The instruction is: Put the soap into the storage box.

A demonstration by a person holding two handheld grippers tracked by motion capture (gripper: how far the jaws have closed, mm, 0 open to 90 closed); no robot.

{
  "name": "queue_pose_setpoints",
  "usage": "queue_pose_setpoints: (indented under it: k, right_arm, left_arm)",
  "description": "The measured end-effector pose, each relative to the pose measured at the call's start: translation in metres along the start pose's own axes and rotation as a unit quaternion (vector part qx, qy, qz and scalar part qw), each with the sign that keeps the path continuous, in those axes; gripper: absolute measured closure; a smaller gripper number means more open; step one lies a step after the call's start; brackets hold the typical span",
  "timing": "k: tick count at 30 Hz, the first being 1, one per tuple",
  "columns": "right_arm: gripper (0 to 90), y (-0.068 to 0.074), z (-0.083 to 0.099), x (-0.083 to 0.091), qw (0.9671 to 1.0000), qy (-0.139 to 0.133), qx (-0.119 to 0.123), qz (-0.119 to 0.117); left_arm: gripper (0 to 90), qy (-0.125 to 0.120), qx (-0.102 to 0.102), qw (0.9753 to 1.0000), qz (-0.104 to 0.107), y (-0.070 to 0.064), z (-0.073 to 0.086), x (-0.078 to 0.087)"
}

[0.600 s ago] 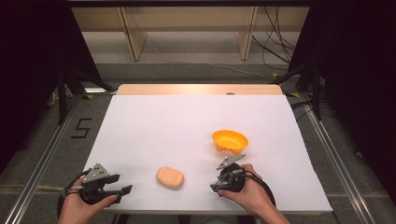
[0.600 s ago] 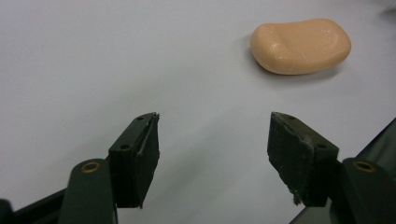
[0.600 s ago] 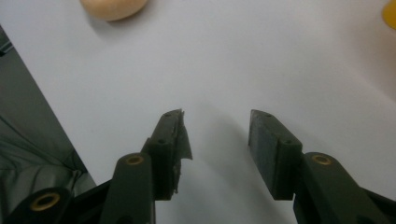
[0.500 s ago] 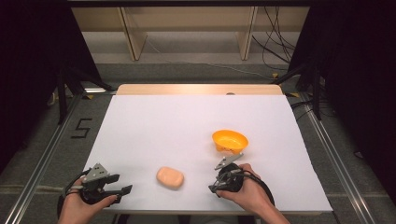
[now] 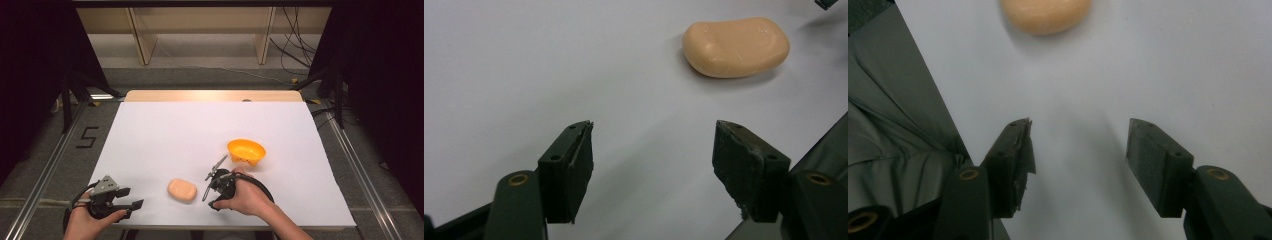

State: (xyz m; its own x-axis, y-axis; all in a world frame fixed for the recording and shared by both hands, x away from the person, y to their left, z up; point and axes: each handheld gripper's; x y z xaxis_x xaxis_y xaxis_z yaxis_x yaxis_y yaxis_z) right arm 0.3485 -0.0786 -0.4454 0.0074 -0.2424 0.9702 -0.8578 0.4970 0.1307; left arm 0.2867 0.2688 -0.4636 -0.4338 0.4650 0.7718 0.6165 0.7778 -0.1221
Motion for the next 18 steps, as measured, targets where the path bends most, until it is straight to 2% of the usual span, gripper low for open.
queue_pose_setpoints:
  k: [6, 7, 8, 11, 18]
  right_arm:
    - [40.3, 0.003, -0.017, -0.006, 1.0, 0.008, 0.003, 0.001]
    - [40.2, 0.003, -0.02, -0.007, 0.9999, 0.009, 0.01, -0.003]
    - [40.2, 0.003, -0.023, -0.007, 0.9998, 0.009, 0.017, 0.007]
    - [40.1, 0.005, -0.03, -0.007, 0.9999, 0.005, 0.014, -0.001]
    - [36.8, 0.007, -0.045, -0.009, 0.9999, 0.001, 0.013, 0.001]
  left_arm:
    - [32.4, 0.0, 0.001, 1.0, 0.0, 0.001, 0.0, 0.0]
    - [32.5, 0.0, 0.0, 1.0, 0.0, 0.001, 0.0, 0.0]
    - [32.4, -0.001, 0.0, 1.0, 0.0, 0.001, 0.0, 0.0]
    - [32.1, -0.002, 0.002, 1.0, 0.002, 0.0, 0.0, -0.001]
    - [31.5, -0.001, -0.001, 1.0, 0.002, 0.0, 0.0, -0.001]
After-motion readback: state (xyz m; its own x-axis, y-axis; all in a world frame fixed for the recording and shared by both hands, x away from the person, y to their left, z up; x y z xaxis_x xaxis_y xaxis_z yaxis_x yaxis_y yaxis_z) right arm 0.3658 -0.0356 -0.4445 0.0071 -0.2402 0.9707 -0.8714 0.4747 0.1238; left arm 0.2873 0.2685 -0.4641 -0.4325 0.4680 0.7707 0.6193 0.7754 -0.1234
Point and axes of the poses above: each handheld gripper's, and its own axes: x roughly backward along the jaws, z roughly out of its underside, y roughly to its left, and after that the axes turned 8 degrees about y, right-handed
